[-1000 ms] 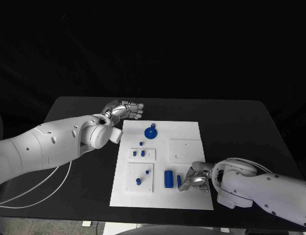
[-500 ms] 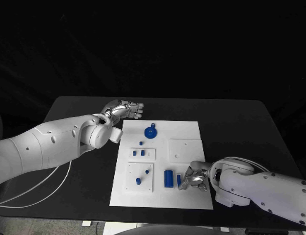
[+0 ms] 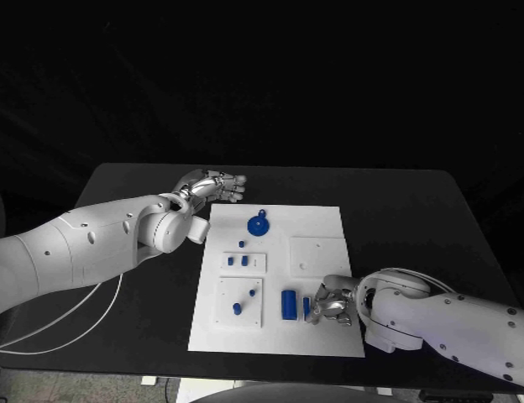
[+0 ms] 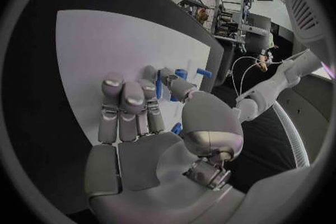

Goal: Assemble the parts on the task board

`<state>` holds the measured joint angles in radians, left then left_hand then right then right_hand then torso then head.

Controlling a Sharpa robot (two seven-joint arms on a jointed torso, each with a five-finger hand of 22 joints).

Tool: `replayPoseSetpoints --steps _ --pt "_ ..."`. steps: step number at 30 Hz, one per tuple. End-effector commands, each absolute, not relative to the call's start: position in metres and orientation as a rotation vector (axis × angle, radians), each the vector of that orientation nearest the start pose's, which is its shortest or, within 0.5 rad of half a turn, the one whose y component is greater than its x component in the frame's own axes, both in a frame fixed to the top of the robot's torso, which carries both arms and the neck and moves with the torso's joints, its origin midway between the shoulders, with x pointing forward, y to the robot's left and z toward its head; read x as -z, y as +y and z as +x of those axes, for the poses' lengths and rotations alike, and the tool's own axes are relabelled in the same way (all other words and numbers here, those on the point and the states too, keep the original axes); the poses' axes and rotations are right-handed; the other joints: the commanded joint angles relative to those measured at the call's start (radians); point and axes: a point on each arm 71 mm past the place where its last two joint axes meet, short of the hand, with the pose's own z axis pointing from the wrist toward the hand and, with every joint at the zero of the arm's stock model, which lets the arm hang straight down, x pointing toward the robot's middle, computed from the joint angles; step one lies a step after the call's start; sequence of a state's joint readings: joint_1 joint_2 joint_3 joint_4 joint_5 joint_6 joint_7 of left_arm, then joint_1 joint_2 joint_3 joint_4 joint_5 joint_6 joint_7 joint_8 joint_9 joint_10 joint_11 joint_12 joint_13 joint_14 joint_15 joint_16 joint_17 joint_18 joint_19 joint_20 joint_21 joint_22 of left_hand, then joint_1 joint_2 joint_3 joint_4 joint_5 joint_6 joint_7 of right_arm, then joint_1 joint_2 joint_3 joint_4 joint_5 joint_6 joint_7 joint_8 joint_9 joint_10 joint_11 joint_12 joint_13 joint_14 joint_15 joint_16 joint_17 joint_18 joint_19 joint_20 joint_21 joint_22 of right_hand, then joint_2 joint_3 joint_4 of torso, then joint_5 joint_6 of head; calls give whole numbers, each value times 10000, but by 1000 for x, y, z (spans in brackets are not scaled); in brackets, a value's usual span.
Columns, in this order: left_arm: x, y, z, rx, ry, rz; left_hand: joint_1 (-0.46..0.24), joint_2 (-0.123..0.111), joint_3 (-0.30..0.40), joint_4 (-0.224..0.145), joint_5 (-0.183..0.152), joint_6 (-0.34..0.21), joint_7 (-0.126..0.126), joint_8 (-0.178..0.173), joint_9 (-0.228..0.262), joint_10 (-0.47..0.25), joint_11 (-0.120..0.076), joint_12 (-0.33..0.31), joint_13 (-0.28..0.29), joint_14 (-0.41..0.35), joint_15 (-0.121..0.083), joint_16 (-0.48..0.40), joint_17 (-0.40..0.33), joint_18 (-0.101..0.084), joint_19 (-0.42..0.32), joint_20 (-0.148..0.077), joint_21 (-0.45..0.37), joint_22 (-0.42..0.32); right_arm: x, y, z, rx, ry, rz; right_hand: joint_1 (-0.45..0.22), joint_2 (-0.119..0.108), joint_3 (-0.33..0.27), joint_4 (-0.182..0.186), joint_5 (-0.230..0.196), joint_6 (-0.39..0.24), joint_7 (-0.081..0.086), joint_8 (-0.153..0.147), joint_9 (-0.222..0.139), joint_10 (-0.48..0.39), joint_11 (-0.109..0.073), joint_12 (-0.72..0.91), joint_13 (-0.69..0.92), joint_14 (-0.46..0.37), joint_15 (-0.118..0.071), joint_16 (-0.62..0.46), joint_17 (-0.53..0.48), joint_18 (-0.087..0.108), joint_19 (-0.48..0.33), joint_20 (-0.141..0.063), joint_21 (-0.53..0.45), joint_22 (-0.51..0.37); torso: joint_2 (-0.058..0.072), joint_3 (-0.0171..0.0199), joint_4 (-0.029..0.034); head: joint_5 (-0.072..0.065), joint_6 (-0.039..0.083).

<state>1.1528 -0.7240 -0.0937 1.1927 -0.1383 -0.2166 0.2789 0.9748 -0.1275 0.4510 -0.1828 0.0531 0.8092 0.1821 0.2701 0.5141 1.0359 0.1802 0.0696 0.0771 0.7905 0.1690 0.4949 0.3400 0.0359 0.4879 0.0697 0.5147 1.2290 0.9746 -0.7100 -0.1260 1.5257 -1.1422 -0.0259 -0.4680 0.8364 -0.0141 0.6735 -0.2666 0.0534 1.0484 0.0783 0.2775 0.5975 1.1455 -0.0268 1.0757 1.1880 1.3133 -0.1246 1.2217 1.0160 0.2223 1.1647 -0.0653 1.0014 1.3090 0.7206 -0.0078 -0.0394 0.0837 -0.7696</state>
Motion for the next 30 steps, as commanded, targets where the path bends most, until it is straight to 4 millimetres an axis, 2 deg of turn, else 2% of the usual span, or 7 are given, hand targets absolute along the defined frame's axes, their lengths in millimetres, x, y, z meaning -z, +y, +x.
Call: replayPoseSetpoints --steps 1,5,12,17,24,28,30 --pt "246 244 525 12970 16032 -10822 -15 87 -29 -5 -29 50 -8 53 -8 0 6 26 -11 89 -10 -38 13 -134 -43 -15 -44 16 346 -152 395 -5126 24556 1249 -62 17 104 12 -41 25 62 -53 -46 24 2 -8 18 -13 -77 -55 14 395 43 19 -61 140 4 1 1 -2 -11" --pt "246 244 525 12966 16034 -10826 -15 88 -30 -4 -30 50 -8 54 -9 1 6 26 -12 89 -10 -39 15 -134 -43 -15 -45 18 346 -152 395 -5139 24531 1269 -64 38 233 62 -42 36 65 -58 -50 36 4 -8 20 -10 -75 -53 15 395 50 34 -56 145 -3 -2 -5 -10 -4" --pt "246 244 525 12964 16037 -10828 -16 90 -31 -3 -29 51 -8 56 -10 2 6 26 -14 90 -10 -40 19 -136 -42 -15 -46 21 346 -154 395 -5209 24570 1423 -261 -158 241 186 -43 43 70 -67 -54 45 10 -10 23 -5 -69 -47 18 395 69 61 -41 152 -3 -2 1 -13 2" --pt "246 245 525 12954 16031 -10828 -16 89 -32 -2 -30 50 -8 57 -11 1 6 26 -15 90 -10 -42 21 -136 -42 -15 -48 23 346 -161 395 -5340 24522 1753 -447 -441 118 235 -43 39 72 -74 -54 45 12 -13 27 -2 -68 -44 20 395 81 67 -29 155 -4 -3 -2 -16 9" --pt "246 247 526 12909 15965 -10823 -19 85 -35 -1 -30 50 -8 58 -12 2 7 26 -17 90 -9 -44 24 -138 -41 -15 -49 26 333 -178 404 -6111 24150 3234 -955 -1241 -497 271 35 -253 151 -248 -123 -109 84 -81 29 -35 -18 -98 -2 395 31 76 -82 134 -22 -8 -5 -27 91" --pt "246 247 527 12896 15912 -10817 -20 81 -37 -1 -30 50 -8 59 -12 3 6 27 -18 90 -9 -45 25 -138 -41 -15 -50 28 315 -187 420 -6940 23528 3690 -1222 -1345 -992 226 523 -707 300 -476 -189 -342 222 -105 64 -116 99 -234 -50 395 -98 91 -230 93 -19 -9 -13 -54 180" --pt "246 247 528 12880 15844 -10869 -21 81 -38 -1 -30 50 -8 59 -12 5 6 28 -18 90 -9 -45 26 -138 -41 -14 -51 28 304 -193 435 -7863 22896 4118 -1424 -1201 -1514 1 1049 -895 361 -546 -182 -434 279 -78 89 -145 159 -263 -38 395 -160 84 -285 100 -24 -12 -11 -83 247"
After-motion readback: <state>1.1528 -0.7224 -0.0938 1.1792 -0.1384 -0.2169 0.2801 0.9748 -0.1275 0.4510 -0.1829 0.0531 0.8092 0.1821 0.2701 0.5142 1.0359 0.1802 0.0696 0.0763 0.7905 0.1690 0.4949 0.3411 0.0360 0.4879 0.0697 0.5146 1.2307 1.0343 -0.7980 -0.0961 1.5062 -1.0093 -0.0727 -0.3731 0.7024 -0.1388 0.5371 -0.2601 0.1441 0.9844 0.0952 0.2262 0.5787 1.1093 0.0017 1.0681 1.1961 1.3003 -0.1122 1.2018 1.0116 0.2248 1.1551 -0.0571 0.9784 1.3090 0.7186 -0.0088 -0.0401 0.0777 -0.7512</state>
